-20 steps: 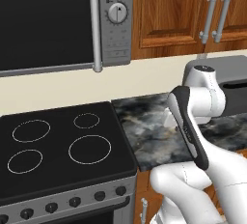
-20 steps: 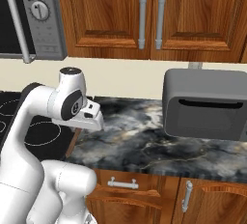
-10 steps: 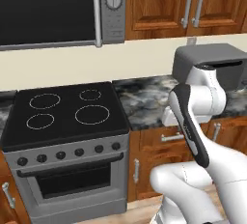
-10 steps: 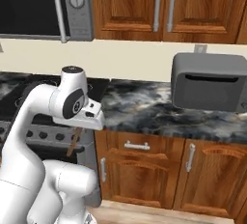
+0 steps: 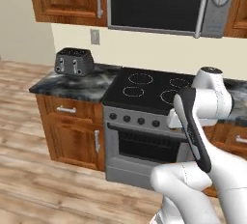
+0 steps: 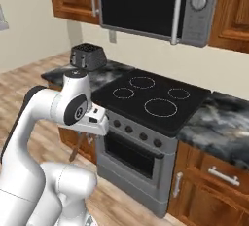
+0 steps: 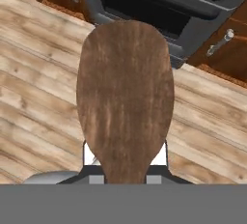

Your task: Take the fork and place it on the left side of the plate. Then take the spoon and place it on the right side of the plate. Make sure they're directly next to the plate.

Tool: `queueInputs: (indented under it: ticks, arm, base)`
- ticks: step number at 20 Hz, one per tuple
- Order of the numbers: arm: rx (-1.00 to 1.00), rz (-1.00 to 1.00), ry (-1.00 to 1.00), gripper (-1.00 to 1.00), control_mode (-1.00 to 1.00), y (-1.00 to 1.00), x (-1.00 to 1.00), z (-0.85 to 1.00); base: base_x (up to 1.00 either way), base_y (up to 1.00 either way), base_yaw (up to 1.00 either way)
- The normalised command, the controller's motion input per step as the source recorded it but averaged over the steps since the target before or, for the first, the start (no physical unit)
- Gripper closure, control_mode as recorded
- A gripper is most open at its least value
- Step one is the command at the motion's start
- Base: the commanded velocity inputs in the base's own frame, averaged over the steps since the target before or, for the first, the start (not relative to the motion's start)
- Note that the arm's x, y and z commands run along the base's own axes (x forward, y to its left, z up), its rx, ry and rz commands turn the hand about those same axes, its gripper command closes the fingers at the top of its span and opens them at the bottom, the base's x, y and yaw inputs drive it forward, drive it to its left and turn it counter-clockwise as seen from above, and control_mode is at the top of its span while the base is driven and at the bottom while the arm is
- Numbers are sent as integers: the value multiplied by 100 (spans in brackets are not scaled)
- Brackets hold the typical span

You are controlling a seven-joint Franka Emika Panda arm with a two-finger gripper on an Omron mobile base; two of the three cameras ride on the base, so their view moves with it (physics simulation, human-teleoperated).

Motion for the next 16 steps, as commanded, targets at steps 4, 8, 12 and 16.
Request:
queueInputs:
  ticks: [4, 8, 12, 16]
  arm:
    - [0, 0, 0, 100, 100, 0, 0, 0]
    - [0, 0, 0, 100, 100, 0, 0, 0]
    - [0, 0, 0, 100, 100, 0, 0, 0]
    - [0, 0, 0, 100, 100, 0, 0, 0]
  base:
    - [-31, 60, 97]
    - [-16, 49, 98]
    - [-15, 47, 99]
    - [-9, 46, 99]
